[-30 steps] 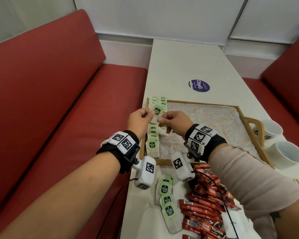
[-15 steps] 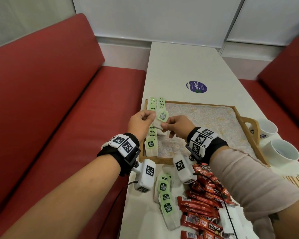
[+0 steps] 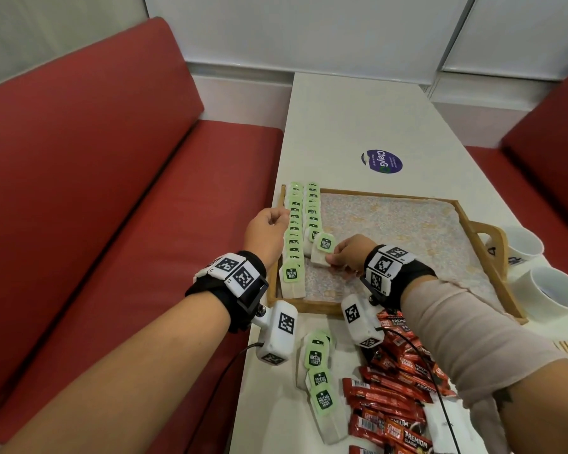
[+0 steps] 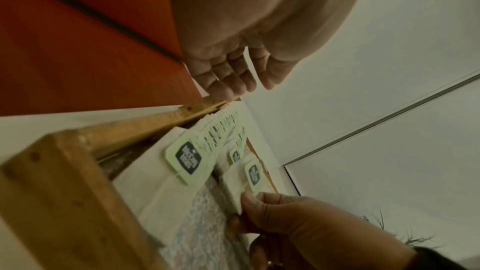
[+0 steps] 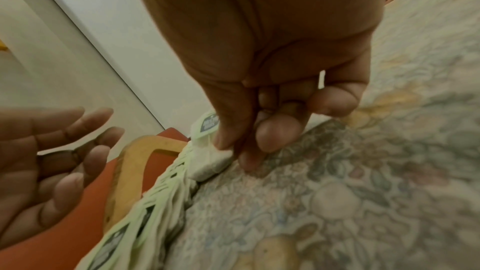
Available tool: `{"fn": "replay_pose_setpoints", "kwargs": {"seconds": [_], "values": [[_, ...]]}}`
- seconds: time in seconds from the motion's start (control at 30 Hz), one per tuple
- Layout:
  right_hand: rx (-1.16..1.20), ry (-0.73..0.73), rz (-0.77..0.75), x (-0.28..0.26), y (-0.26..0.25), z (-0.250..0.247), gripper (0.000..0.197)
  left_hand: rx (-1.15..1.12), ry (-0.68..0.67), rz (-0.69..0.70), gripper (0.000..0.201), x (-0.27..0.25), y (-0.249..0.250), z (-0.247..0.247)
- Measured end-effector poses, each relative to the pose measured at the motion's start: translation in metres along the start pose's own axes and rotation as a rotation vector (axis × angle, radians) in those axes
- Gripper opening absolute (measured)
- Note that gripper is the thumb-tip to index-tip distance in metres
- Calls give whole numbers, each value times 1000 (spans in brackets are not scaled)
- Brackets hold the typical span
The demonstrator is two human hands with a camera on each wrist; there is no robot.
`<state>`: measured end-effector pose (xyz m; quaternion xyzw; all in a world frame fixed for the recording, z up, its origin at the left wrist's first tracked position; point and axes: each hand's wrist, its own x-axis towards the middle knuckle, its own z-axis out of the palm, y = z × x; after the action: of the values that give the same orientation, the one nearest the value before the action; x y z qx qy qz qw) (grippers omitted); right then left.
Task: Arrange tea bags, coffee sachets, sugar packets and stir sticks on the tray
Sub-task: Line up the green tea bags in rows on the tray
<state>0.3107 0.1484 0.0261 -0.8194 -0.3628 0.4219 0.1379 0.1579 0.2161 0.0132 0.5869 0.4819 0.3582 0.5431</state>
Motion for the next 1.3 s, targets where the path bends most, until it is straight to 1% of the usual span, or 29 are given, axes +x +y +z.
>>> {"fn": "replay_pose_setpoints", "kwargs": {"seconds": [0.13, 0.3, 0.5, 0.67, 0.77, 0.87, 1.03, 1.13, 1.3], "values": [[-15, -16, -17, 5, -3, 2, 24, 18, -3, -7, 15, 2, -2, 0], [13, -32, 15, 8, -9, 5, 23, 29, -3, -19, 16, 2, -2, 1], [55, 0, 31, 14, -12, 5, 17, 26, -7, -17, 13, 3, -3, 0], [8, 22, 42, 15, -15, 4, 17, 25, -10, -12, 14, 3, -3, -1], [-59, 61, 39, 17, -18, 3, 27, 21, -16, -15, 14, 3, -3, -2], [-86, 110, -5, 16, -20, 2, 28, 23, -14, -14, 14, 4, -3, -2], [-89, 104, -18, 14, -25, 3, 42, 22, -10, -10, 13, 3, -3, -3], [-189, 134, -2, 5, -28, 2, 45, 9, -12, -6, 13, 0, -1, -7], [-149, 158, -29, -21, -25, -2, 42, 35, -40, 14, 14, -16, 0, -15]]}}
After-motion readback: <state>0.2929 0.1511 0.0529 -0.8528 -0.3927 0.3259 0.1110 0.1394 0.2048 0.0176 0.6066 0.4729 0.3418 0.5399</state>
